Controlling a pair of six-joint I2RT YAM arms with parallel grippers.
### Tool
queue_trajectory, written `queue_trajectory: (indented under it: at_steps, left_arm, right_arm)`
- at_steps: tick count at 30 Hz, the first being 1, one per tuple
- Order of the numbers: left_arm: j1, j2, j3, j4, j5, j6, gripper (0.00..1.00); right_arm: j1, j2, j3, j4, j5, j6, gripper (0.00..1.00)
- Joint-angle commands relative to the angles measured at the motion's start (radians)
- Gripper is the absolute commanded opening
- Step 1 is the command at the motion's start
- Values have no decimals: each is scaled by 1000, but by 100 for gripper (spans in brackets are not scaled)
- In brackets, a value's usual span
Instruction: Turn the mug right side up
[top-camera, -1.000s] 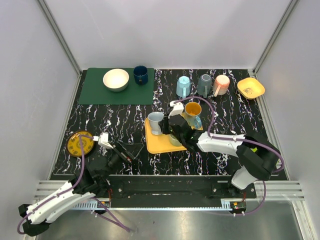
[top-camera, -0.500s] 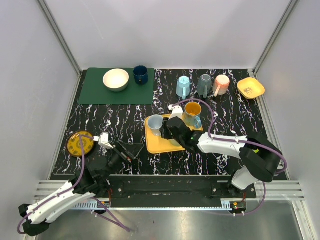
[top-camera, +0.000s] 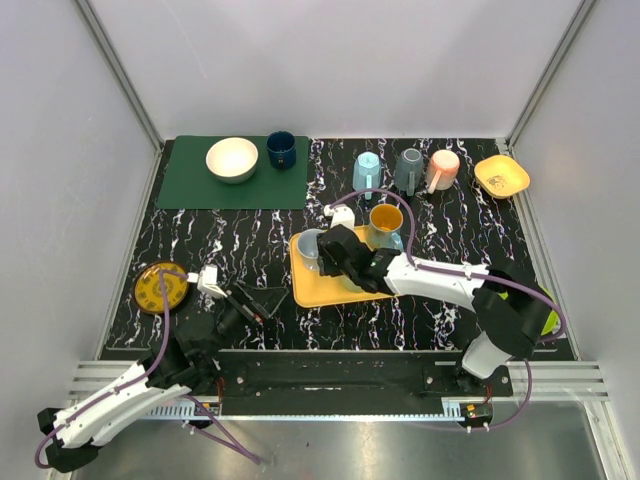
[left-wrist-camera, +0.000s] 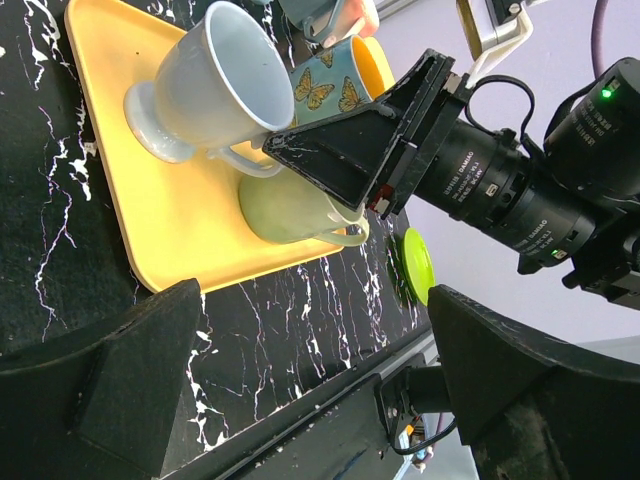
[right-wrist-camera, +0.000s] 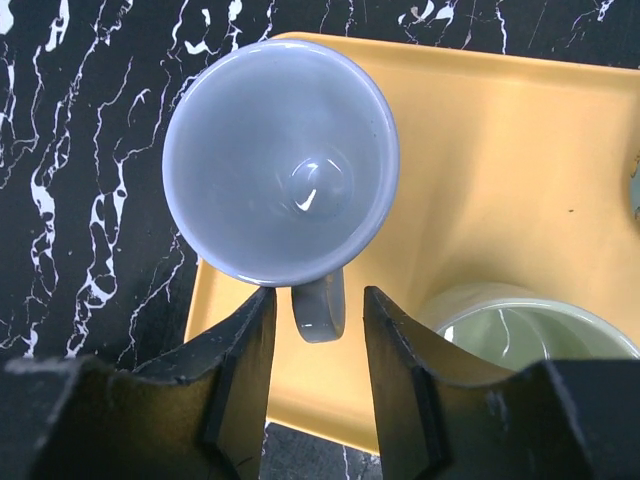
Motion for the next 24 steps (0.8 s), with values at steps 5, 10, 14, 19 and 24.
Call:
queue_trajectory:
  at_steps: [5, 10, 14, 19, 24]
  left_arm:
    - [0, -123, -13, 46, 3, -7, 99]
    - [0, -120, -15, 54, 2, -2, 99]
    - [0, -120, -13, 52, -3, 1, 99]
    - [0, -120, -13, 49, -9, 1, 99]
    - [0, -120, -13, 49, -14, 2, 99]
  right_arm:
    - [4, 39, 109, -143, -24, -114, 51]
    - [4, 81, 169, -191, -35, -196, 49]
    - [4, 114, 221, -223, -46, -246, 50]
    - [1, 149, 265, -251, -47, -292, 51]
    - [-5, 181, 291, -267, -49, -314, 55]
